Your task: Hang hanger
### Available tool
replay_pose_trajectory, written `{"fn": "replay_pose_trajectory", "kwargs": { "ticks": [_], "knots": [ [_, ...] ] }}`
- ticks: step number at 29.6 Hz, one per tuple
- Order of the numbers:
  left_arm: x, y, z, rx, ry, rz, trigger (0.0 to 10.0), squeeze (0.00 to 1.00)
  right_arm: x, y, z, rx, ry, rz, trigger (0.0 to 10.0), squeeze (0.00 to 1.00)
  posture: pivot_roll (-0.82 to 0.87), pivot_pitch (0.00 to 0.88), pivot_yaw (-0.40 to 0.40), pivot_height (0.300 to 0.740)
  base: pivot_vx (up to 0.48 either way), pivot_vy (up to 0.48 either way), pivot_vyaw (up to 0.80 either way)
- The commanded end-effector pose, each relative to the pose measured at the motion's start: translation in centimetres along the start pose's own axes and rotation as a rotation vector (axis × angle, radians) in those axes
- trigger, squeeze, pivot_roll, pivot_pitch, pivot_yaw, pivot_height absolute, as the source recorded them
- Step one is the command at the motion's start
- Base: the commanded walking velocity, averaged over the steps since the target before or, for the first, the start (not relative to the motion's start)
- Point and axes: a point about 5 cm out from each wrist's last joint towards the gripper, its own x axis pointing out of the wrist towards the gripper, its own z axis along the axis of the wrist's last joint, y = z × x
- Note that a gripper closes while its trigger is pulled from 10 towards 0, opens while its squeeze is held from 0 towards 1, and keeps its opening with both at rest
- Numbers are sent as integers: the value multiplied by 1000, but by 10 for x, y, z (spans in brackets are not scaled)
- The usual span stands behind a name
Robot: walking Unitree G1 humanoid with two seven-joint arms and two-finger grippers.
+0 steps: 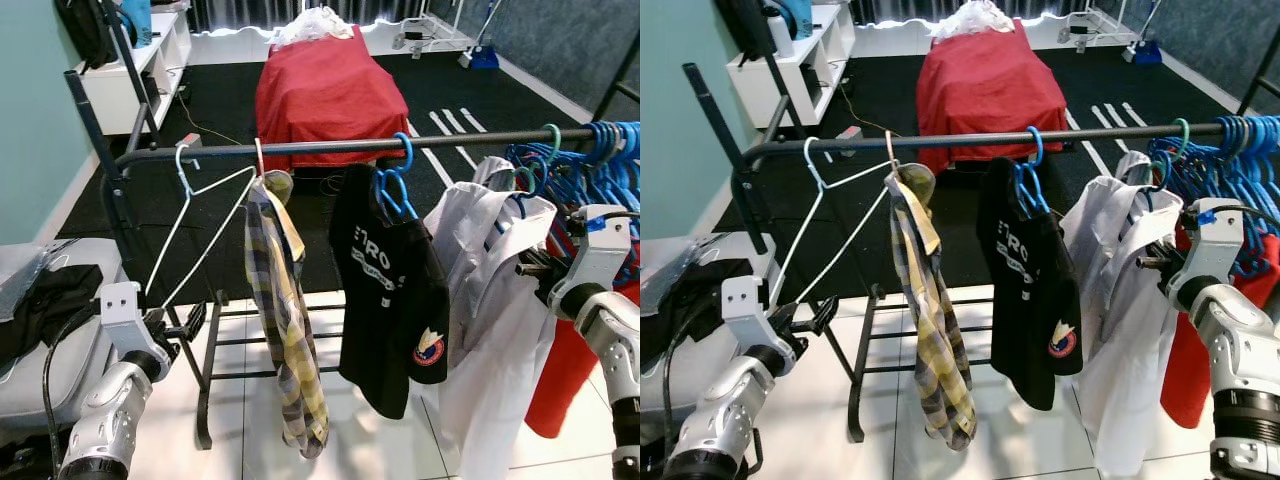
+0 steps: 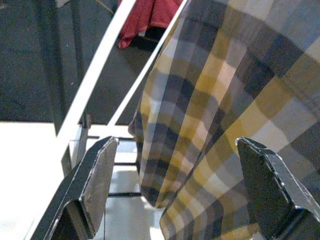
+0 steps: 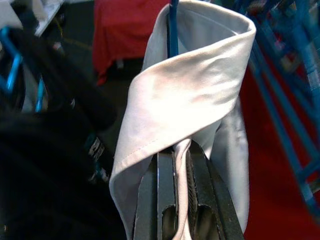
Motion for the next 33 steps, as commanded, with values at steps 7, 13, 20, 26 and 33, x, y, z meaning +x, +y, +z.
{"fn": "replay_pose_trajectory", "kwargs": {
  "ticks": [7,13,20,26,33],
  "knots": [
    [-11,7,-12,-40,-21,40,10000,0,8,-7,23,-16,-100,-17,10000,0,-100,103,28,740,0,0,0],
    [-15,13,-15,-33,-16,66,10000,0,17,-4,25,-33,-88,0,10000,0,-84,110,32,740,0,0,0],
    [-22,29,-6,-14,-36,85,10000,0,34,6,29,-47,-70,38,10000,0,-34,130,61,740,0,0,0],
    [-27,38,0,8,-48,95,10000,0,39,16,22,-57,-43,79,10000,0,-10,142,81,740,0,0,0],
    [-29,45,7,35,-52,86,10000,0,44,22,18,-59,-35,107,10000,0,17,153,104,740,0,0,0]
  ]
}}
